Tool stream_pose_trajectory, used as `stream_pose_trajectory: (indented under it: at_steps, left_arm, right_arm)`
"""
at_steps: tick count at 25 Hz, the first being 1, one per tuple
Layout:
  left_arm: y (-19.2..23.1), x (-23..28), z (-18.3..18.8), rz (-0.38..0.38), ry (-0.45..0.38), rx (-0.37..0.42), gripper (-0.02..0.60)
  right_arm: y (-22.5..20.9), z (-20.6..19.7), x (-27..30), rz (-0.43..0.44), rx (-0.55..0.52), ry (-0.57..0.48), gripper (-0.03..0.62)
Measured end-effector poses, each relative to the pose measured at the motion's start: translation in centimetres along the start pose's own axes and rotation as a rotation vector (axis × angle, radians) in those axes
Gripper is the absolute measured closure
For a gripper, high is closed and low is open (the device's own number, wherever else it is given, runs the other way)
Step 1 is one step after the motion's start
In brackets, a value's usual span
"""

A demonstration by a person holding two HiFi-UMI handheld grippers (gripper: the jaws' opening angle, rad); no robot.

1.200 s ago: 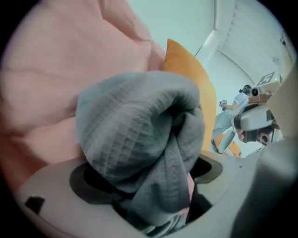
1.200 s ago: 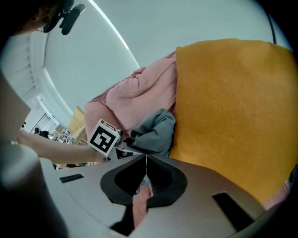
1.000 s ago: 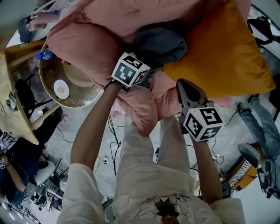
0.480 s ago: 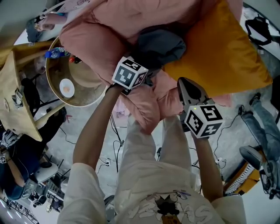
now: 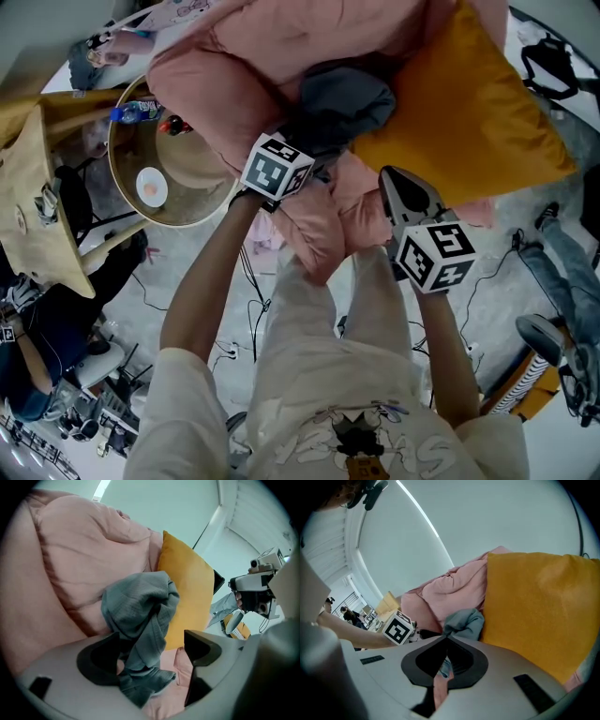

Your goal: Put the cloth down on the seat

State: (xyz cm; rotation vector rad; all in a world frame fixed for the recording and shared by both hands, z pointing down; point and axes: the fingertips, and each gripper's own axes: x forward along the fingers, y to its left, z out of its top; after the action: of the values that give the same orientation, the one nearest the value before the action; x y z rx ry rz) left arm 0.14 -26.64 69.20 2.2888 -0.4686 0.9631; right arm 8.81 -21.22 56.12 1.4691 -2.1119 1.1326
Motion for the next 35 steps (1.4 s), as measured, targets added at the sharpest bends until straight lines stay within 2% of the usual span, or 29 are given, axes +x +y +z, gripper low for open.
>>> stream_pose_trajectory:
  at_steps: [3,5,7,10,14,16,19,24,28,32,35]
  left_arm:
    - [0.2,-1.1,-0.1,0.025,-0.011,-0.011,0.185]
    - [0.3,-1.7,-0.3,0.05,-0.011,-0.025,0.258]
    - [0.6,-2.3,-0.8,0.08,-0.002,-0.04,0.286]
    - [0.8,-3.5,-1.0,0.122,-0.013,-0.073,0.364]
    - [0.8,-5.3,-0.8,0.201,-0.037,-0.091,0.51]
    - [-0.1,-5.7,-0.9,0.211,-0.066,-0.101,0.548]
    - [-2.1,-7.0,-0.2,0.211,-0.109,-0.108,0.577]
    - [-4.8,-8.1,0.4,0.204,-0.097,-0.126,0.577]
    - [-6.5,-9.1,1.0,0.204,-0.136,-0.142,0.577]
    - [-10.2,-11.2,1.8,0.187,-0.153,-0.153,0.577]
    - [-12.3,-12.8,1.9,0.181,-0.154,-0.148,0.577]
  right_arm:
    - [0.2,0.1,-0.1,-0.001,0.0,-0.004,0.574]
    - [0.5,0.0,-0.3,0.009,0.008,-0.003,0.576]
    - [0.9,0.0,-0.5,0.022,0.009,0.001,0.576]
    - [1.3,0.3,-1.0,0.025,-0.024,-0.001,0.576]
    - [1.2,0.5,-1.6,0.029,-0.03,-0.008,0.576]
    - [1.2,0.2,-2.4,0.027,-0.028,-0.005,0.576]
    - [1.2,0.1,-3.4,0.021,-0.033,-0.009,0.576]
    - [0.9,0.2,-4.7,0.017,-0.027,-0.028,0.576]
    - [0.9,0.3,-5.8,0.001,0.025,-0.075,0.576]
    - [1.6,-1.1,-7.0,0.038,0.113,-0.055,0.576]
    - [2.9,-1.5,-7.8,0.078,0.105,-0.03,0.576]
